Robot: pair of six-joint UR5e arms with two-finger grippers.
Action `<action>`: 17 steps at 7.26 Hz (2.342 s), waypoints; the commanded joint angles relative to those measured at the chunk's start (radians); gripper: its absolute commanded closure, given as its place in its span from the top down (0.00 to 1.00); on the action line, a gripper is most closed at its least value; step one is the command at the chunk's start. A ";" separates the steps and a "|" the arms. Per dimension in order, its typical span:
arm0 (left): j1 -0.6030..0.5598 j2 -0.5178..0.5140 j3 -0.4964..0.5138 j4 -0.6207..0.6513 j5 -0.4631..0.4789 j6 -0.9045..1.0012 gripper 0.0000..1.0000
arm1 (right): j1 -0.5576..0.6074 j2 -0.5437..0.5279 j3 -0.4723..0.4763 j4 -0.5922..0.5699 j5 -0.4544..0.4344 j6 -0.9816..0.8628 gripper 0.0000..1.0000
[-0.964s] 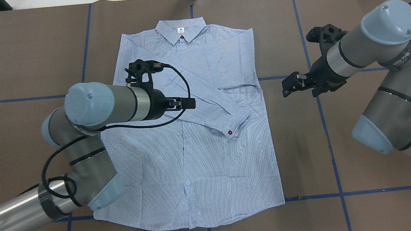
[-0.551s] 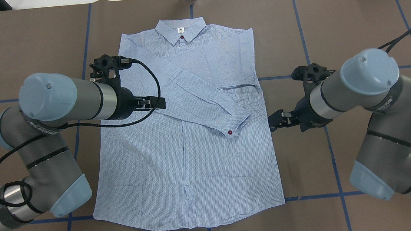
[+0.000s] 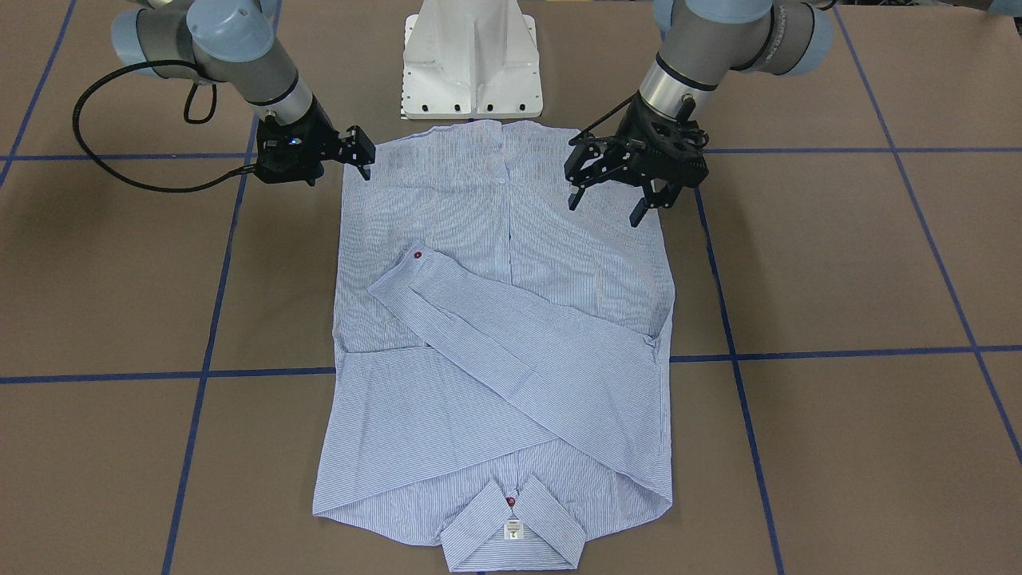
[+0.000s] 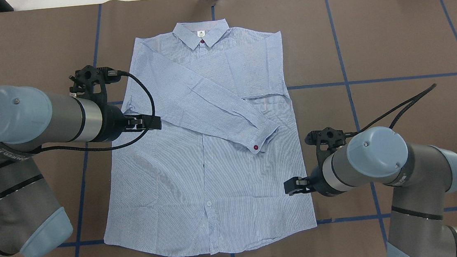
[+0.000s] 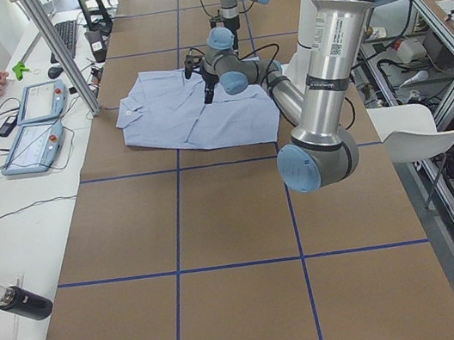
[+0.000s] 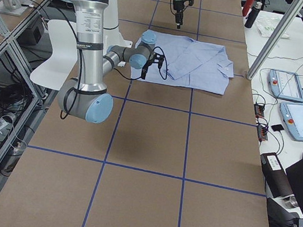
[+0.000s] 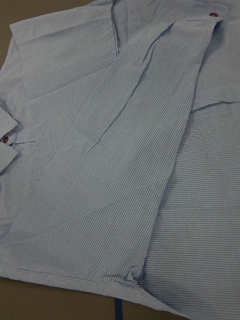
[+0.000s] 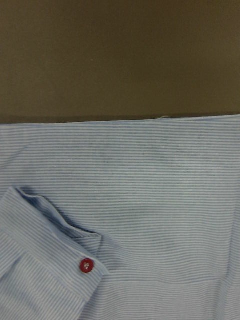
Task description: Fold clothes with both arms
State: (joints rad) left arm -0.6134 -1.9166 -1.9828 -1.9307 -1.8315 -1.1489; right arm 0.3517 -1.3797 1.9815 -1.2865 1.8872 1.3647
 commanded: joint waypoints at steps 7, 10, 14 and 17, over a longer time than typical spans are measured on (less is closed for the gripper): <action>0.000 0.021 -0.019 0.001 0.003 -0.018 1.00 | -0.115 -0.036 0.006 -0.013 -0.085 0.048 0.88; 0.000 0.022 -0.021 0.001 0.001 -0.018 1.00 | -0.114 -0.038 0.011 -0.013 -0.079 0.048 0.61; 0.000 0.021 -0.021 0.001 0.001 -0.018 1.00 | -0.112 -0.045 0.019 -0.013 -0.073 0.048 0.60; 0.001 0.021 -0.021 0.001 0.000 -0.034 1.00 | -0.114 -0.045 0.017 -0.014 -0.073 0.048 0.60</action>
State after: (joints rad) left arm -0.6134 -1.8960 -2.0034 -1.9297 -1.8304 -1.1711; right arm 0.2380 -1.4248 1.9996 -1.3006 1.8146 1.4128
